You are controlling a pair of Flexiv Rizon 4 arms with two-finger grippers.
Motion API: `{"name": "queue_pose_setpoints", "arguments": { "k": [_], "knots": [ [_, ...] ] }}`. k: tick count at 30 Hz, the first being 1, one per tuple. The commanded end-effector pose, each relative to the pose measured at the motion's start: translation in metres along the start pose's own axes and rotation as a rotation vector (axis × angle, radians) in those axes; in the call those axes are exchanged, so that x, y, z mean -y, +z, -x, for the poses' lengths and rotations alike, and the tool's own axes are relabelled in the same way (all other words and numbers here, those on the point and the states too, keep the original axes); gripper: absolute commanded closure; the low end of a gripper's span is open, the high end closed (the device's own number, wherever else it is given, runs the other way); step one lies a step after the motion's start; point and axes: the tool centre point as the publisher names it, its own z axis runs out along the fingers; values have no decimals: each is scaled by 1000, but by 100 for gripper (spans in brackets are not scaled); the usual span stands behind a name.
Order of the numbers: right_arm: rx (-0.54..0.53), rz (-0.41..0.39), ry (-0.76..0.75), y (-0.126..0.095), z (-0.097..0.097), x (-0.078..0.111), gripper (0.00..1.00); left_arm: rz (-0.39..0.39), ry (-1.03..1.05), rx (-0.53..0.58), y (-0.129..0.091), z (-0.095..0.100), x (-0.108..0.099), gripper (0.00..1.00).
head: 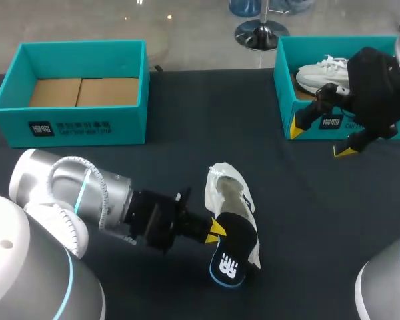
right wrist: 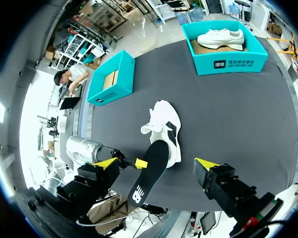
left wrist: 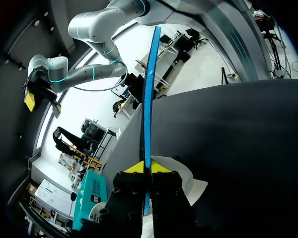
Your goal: Take the shoe out of the shoebox, open the shoe tongue, remove and reinsert the insole, then place the shoe into the shoebox
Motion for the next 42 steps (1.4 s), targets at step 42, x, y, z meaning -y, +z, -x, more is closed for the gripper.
{"name": "queue_pose_setpoints", "arguments": {
  "k": [42],
  "knots": [
    [4, -7, 0, 1, -2, -3, 0, 107, 51, 3, 14, -8, -64, 100]
  ]
}}
